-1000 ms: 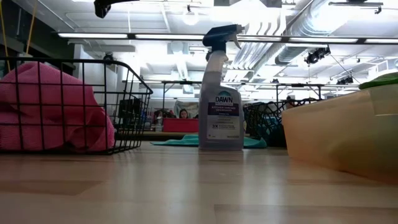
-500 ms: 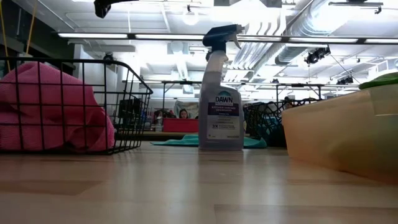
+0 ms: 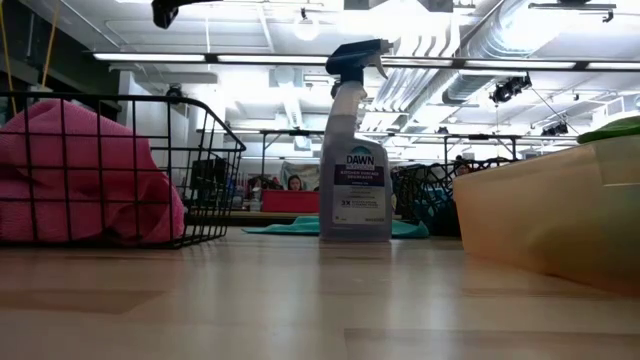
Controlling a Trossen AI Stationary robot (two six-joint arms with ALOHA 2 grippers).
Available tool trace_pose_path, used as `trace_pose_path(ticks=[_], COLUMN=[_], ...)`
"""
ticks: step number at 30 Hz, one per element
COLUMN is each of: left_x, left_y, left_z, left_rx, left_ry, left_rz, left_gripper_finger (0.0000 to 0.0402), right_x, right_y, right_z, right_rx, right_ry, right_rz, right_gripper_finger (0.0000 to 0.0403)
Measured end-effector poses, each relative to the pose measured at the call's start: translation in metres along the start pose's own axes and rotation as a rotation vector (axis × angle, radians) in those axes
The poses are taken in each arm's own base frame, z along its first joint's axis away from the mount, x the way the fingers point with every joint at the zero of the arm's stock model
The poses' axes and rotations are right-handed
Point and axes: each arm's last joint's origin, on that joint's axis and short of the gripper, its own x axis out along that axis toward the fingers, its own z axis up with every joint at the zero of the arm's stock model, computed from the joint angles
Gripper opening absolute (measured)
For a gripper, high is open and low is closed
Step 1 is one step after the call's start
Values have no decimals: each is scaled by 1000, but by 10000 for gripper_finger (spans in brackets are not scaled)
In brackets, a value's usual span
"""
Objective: Sort microfiber towel by color & place in baskets
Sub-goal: Put the bottom blue microfiber cloth into the right wire basket
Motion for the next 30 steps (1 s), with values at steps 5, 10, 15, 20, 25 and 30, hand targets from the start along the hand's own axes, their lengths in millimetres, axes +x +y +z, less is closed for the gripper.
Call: trace_pose_path(ticks=[5, 10, 15, 20, 25, 30], left_x=[0, 0, 0, 0, 0, 0], left_y=[2, 3, 3, 3, 3, 3], left_z=[6, 9, 10, 9, 9, 9], left_rx=[-9, -15, -18, -51, -52, -52], left_ry=[-51, -79, -80, -79, -79, -79], left_rz=[2, 2, 0, -5, -5, -5], left_gripper_finger=[223, 223, 223, 223, 223, 223], right_x=[-66, -142, -203, -250, -293, -324], right_y=[19, 18, 2, -31, -74, -109], right_z=[-4, 25, 81, 125, 141, 154], right_rx=[-243, -384, -520, -620, -649, -564], right_ry=[42, -140, -596, -905, -1126, -1397], right_rz=[380, 657, 717, 621, 581, 463], right_gripper_finger=[13, 5, 4, 2, 1, 1])
